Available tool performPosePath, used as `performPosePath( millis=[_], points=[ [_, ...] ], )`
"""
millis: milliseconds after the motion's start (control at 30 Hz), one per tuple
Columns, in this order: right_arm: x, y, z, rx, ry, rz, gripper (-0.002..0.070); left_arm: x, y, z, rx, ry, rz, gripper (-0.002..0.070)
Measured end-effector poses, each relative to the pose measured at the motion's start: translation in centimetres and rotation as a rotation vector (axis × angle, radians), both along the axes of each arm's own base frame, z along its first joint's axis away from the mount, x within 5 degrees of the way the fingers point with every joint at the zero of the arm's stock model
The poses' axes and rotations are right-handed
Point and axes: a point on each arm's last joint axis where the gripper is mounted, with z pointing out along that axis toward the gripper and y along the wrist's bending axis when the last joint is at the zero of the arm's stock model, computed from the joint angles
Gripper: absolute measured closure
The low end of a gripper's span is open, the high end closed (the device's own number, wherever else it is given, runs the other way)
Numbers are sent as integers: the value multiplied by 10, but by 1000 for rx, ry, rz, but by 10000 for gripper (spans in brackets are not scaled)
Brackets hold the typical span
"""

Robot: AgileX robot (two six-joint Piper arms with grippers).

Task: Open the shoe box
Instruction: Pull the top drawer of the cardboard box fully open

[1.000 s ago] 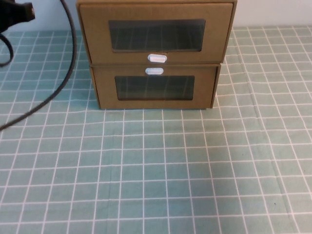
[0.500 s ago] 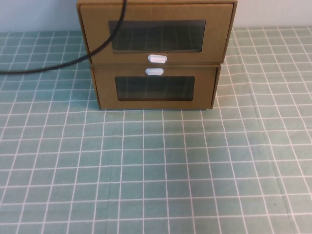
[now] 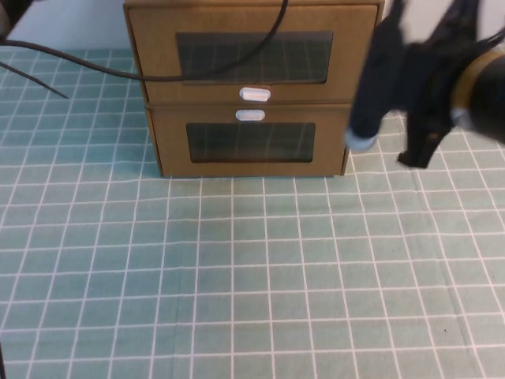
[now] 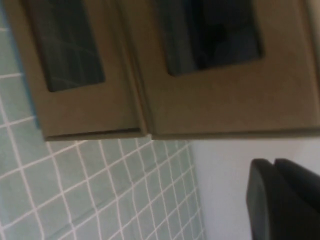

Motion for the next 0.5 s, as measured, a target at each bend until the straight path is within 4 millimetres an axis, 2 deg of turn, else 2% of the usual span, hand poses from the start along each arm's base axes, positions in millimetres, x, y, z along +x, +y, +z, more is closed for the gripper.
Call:
performPosePath(
  millis=[67, 133, 300, 500],
  points=[
    [0, 19, -14, -75, 12, 31, 689, 5, -2, -10, 10, 39, -10, 680],
    [2, 32, -27, -75, 39, 32, 689, 8, -3, -19, 17, 77, -10, 680],
    [2, 63, -58, -71, 109, 49, 689, 7, -3, -19, 19, 112, -8, 680],
    [10, 87, -80, -2, 94, 84, 689, 6, -4, -20, 14, 147, -24, 680]
  ],
)
